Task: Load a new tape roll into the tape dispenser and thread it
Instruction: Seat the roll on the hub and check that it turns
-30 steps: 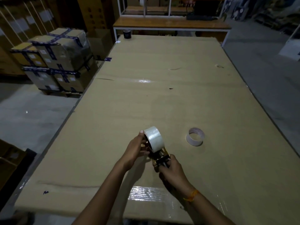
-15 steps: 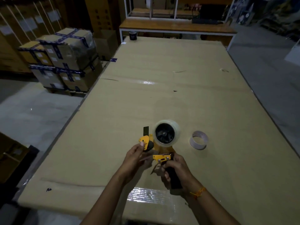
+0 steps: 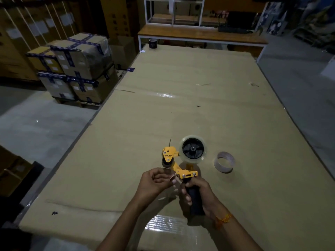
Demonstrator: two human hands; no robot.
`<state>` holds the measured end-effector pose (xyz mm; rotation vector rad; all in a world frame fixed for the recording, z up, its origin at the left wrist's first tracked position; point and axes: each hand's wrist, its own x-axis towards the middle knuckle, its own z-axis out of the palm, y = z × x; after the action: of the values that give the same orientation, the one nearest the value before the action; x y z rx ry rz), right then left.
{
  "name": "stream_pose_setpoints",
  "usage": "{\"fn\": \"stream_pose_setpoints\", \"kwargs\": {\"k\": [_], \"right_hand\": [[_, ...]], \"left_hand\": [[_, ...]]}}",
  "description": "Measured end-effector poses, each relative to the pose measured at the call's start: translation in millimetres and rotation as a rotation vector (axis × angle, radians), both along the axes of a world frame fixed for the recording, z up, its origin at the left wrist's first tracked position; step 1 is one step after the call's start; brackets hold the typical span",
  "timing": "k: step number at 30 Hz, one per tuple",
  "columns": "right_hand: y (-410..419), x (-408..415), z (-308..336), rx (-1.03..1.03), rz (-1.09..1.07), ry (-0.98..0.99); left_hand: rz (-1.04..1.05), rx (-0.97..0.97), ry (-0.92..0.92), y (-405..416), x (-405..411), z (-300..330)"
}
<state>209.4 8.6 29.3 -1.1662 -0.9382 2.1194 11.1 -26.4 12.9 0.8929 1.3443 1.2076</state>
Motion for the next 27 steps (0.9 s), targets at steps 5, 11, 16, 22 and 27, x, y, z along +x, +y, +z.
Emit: {"fn": "stream_pose_setpoints", "kwargs": {"k": [5, 11, 16, 22, 27], "right_hand": [[4.0, 4.6, -1.7, -0.049, 0.075, -0.011], [10.6, 7.7, -3.4, -0.155, 0.099, 0.015], [18.5, 8.0, -2.5, -0.242, 0.086, 0.109], [24.0, 6.3, 0.9, -0.236, 0.109, 0.16], [21.5, -1.1, 8.5, -0.17, 0.133, 0.204]], "left_hand": [[0.103, 0.194, 0.397, -12.9, 6.7, -12.2], [0.089, 0.577, 0.684, -15.5, 10.5, -15.0], [0.101, 0.634, 0.701, -12.2, 9.8, -12.1], [0.169, 0.613, 0.714, -10.8, 8.6, -5.7], [0.232, 0.608, 0.681, -12.3, 12.1, 3.0]]}}
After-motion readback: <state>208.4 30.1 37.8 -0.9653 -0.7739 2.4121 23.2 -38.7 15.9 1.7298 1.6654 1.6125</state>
